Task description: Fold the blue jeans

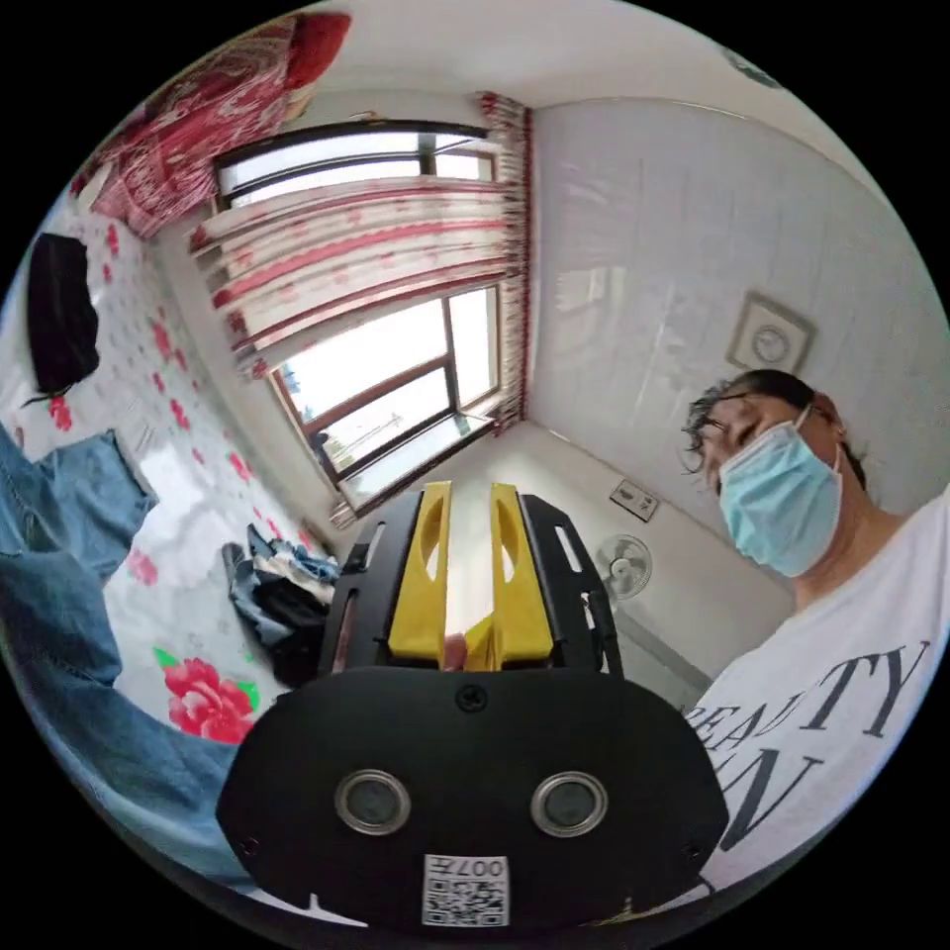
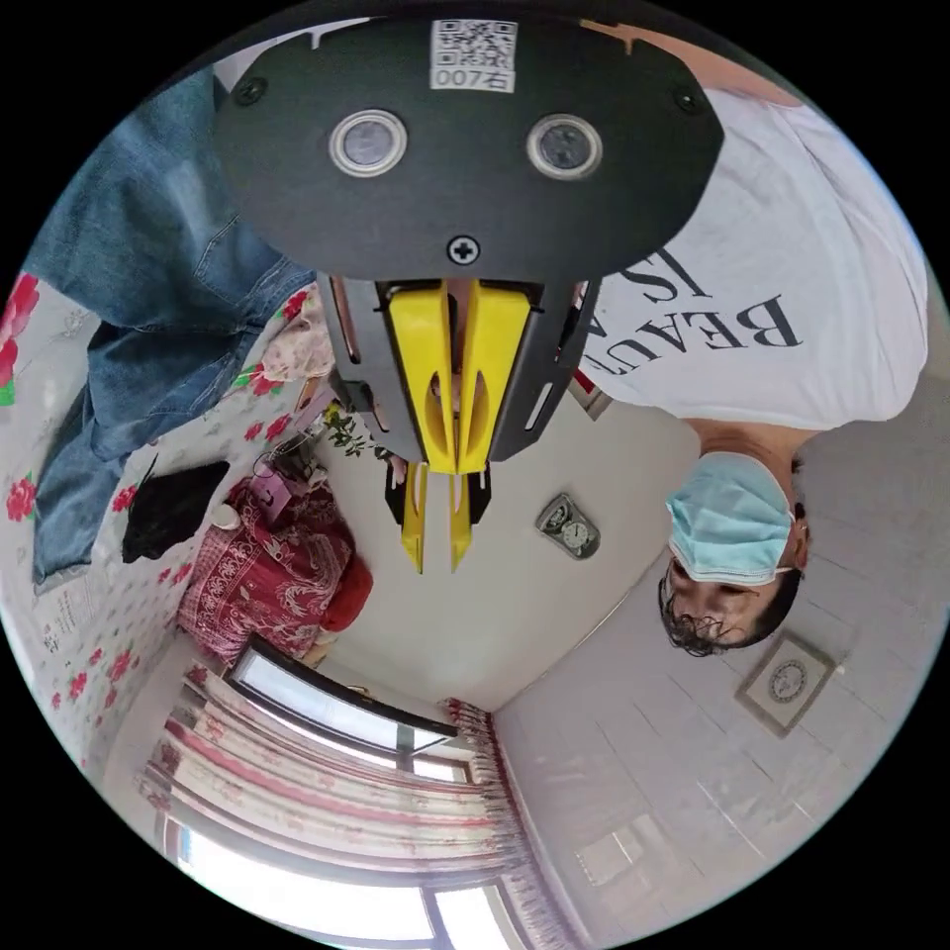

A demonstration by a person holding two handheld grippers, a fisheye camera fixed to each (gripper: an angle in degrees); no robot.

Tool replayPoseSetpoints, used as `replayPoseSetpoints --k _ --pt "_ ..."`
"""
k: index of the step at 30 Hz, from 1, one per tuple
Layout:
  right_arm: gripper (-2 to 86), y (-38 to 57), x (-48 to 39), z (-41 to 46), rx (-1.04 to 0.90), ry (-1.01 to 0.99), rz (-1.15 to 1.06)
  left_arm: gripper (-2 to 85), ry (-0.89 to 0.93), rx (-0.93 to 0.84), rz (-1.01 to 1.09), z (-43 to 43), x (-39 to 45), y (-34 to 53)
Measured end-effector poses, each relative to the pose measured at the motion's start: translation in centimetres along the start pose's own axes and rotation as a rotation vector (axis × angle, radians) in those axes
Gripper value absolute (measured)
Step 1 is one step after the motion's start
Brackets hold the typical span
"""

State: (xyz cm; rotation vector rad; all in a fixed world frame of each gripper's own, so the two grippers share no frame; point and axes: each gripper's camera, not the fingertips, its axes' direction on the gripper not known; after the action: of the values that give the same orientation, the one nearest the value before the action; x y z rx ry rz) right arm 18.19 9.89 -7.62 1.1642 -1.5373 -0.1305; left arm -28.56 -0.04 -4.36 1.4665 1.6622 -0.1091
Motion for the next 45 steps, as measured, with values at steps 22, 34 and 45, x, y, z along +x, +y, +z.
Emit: replayPoseSetpoints --k 22,34,45 --pt "-0.3 1.6 -4.4 -4.7 0.188 0.402 -0.021 35.7 1.051 0.162 0.226 -2.0 15.9 -5.9" --pt "-0.3 1.9 -5.1 -4.7 0.177 0.432 -0.017 35.0 1.044 0.155 0.315 -5.0 17.7 -5.1" --pt "-0.3 2.8 -5.9 -5.1 0.151 0.465 -0.014 35.4 1.023 0.166 0.309 -7.2 17.1 -5.2"
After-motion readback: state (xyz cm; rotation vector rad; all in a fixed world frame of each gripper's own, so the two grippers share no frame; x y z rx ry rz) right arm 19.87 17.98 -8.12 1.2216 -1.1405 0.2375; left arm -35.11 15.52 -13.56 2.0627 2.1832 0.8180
